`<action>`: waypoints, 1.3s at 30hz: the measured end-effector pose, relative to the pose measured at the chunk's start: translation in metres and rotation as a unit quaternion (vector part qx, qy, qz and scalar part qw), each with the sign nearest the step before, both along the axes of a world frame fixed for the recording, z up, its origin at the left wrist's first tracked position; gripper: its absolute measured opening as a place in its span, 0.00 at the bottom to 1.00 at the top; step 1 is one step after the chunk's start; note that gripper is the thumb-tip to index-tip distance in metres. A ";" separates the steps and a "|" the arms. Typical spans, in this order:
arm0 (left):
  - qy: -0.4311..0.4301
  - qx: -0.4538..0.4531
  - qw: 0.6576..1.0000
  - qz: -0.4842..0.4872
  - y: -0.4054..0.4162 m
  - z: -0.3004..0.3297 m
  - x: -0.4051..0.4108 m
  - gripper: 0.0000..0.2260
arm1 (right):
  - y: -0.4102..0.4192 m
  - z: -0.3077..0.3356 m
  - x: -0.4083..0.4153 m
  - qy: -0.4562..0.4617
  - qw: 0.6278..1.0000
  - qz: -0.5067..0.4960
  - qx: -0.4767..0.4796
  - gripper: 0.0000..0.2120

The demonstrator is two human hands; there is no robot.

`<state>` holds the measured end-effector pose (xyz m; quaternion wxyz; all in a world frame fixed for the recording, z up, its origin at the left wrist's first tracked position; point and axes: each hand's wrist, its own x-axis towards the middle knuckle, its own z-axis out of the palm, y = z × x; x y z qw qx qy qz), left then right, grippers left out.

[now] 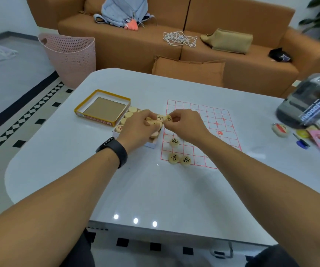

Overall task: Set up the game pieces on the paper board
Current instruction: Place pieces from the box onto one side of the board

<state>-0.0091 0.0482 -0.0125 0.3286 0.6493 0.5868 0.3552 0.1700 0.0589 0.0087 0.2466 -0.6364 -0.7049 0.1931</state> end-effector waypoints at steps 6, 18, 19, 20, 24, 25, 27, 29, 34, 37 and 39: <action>-0.156 -0.051 0.986 -0.042 -0.028 -0.001 0.018 0.10 | -0.051 -0.001 0.040 0.035 0.999 -0.005 0.027 0.13; -0.065 -0.028 0.996 -0.062 -0.047 -0.017 0.048 0.16 | -0.084 -0.023 0.086 0.004 0.998 -0.040 0.052 0.18; -0.025 -0.002 0.998 -0.063 -0.046 -0.017 0.048 0.15 | -0.083 -0.023 0.092 -0.009 0.998 -0.045 0.051 0.16; 0.010 0.026 0.998 -0.065 -0.046 -0.018 0.049 0.14 | -0.081 -0.024 0.097 -0.024 0.997 -0.050 0.049 0.15; 0.072 0.104 0.989 -0.072 -0.043 -0.016 0.049 0.13 | -0.071 -0.026 0.125 -0.084 0.992 -0.094 0.029 0.15; 0.078 0.113 0.988 -0.067 -0.042 -0.017 0.048 0.14 | -0.067 -0.026 0.133 -0.086 0.990 -0.112 0.027 0.16; 0.085 0.116 0.988 -0.053 -0.038 -0.018 0.048 0.16 | -0.061 -0.027 0.149 -0.081 0.985 -0.149 0.025 0.17; 0.091 0.122 0.987 -0.050 -0.036 -0.021 0.051 0.17 | -0.056 -0.030 0.159 -0.086 0.980 -0.177 0.021 0.17; 0.079 0.152 0.982 -0.076 -0.034 -0.020 0.067 0.13 | -0.052 -0.037 0.166 -0.099 0.973 -0.211 -0.002 0.19; 0.077 0.167 0.980 -0.077 -0.032 -0.022 0.074 0.13 | -0.051 -0.040 0.165 -0.100 0.973 -0.210 -0.006 0.19; 0.082 0.172 0.979 -0.074 -0.031 -0.024 0.074 0.13 | -0.047 -0.040 0.162 -0.113 0.972 -0.206 0.003 0.16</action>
